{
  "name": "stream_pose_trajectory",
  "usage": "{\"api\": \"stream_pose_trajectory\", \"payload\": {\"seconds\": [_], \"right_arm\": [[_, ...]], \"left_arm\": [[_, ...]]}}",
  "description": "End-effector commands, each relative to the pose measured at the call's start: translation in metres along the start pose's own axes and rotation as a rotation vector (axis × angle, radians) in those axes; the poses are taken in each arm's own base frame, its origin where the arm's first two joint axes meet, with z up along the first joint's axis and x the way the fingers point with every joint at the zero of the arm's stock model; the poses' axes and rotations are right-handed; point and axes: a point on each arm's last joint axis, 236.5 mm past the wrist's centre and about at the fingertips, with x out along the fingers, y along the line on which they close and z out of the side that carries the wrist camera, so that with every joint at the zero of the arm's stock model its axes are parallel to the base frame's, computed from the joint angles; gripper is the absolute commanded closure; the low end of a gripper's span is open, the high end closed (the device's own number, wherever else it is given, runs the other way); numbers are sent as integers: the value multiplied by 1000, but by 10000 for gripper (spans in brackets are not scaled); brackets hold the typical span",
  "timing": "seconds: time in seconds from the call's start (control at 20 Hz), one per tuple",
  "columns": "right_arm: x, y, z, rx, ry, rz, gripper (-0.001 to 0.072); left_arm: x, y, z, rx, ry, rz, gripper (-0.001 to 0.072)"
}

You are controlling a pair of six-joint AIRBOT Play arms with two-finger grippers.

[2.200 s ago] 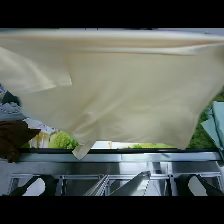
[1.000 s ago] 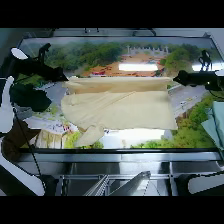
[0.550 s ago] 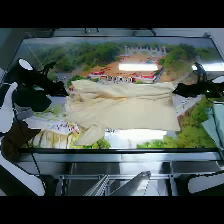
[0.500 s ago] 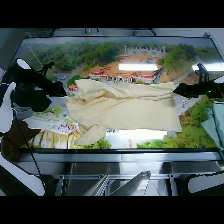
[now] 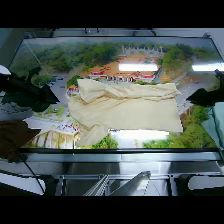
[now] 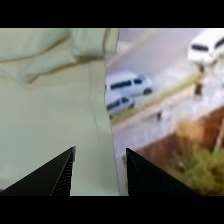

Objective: Fold the shirts.

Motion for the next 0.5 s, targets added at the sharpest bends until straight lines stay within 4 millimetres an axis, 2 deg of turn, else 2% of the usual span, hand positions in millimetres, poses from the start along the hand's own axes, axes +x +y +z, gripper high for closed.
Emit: {"api": "stream_pose_trajectory", "payload": {"seconds": [0.0,0.1,0.2,0.35,0.45], "right_arm": [[6,-7,-49,73,109,70,348],[17,-9,-64,98,134,81,348],[24,-9,-74,118,153,89,348],[24,-2,-81,129,176,118,348],[23,0,-85,142,194,127,348]], "left_arm": [[32,10,-29,-53,-9,-20,467],[51,12,-36,-51,7,-11,467],[66,15,-29,-41,-25,23,468],[84,12,-20,-6,-57,67,470],[95,6,-27,8,-13,60,470]]}}
